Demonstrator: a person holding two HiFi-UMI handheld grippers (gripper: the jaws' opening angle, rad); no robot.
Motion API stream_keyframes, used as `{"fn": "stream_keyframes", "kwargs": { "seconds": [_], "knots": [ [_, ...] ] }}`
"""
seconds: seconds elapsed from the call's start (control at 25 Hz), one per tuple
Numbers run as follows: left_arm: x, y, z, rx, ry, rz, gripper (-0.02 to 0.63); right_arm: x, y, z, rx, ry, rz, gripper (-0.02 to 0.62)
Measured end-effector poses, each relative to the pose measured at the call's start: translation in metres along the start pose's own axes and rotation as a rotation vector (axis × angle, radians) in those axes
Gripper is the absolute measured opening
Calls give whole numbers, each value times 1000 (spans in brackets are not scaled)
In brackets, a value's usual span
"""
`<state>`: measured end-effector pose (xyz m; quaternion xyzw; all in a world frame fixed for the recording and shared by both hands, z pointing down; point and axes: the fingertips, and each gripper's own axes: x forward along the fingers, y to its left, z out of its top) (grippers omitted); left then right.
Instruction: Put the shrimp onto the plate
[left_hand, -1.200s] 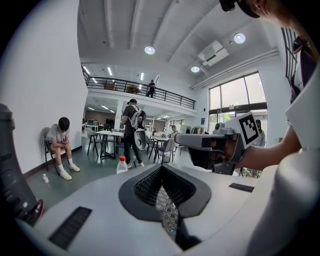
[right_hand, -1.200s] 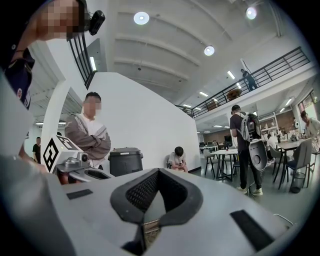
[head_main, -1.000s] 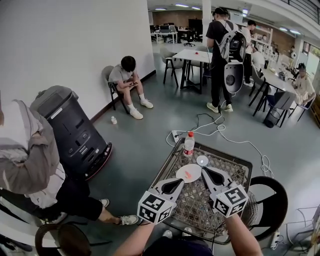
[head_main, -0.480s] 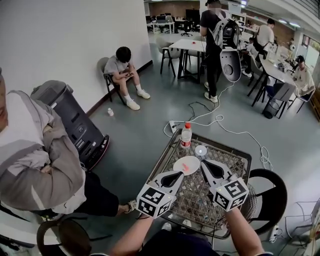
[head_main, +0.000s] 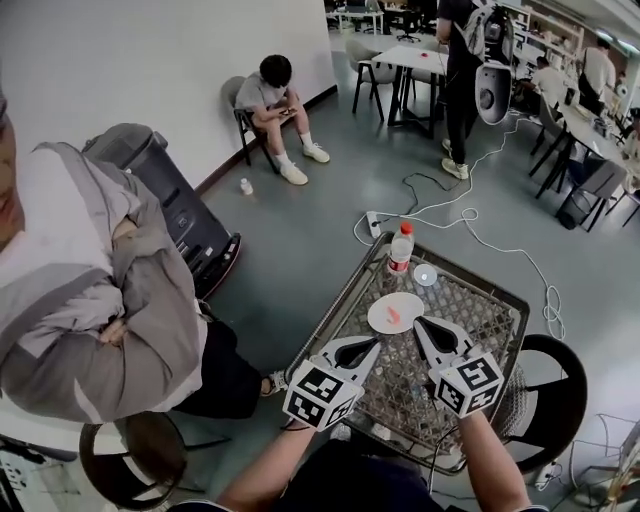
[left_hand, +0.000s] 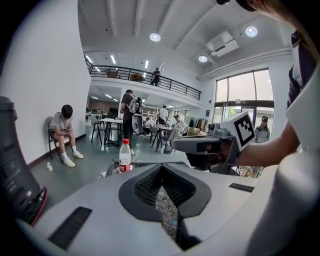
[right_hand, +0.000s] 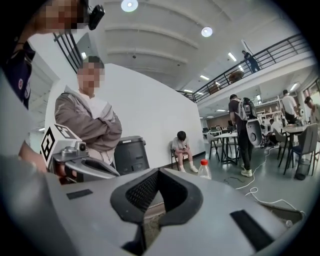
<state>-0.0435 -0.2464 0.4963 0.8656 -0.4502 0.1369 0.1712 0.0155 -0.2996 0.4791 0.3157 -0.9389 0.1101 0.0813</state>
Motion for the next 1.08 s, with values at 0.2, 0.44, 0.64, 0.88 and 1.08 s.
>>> {"fn": "stream_keyframes", "kwargs": {
  "seconds": [0.2,0.44,0.64,0.88,1.08],
  "knots": [
    [-2,-2,-2,-13,-5,23,8,-3,3,17,-14,-60,30,5],
    [1,-5,-5,-22,-2,32,8,-5,6,21,-19,-72,46,5],
    [2,-4,-6,-21,-2,38,8,-3,6,24,-23,-78,49,5],
    [-1,-3,-7,-24,6,38,8,-2,9,28,-25,-84,53,5],
    [-4,-3,-7,-20,11,42,8,-2,12,29,-18,-94,53,5]
  ]
}}
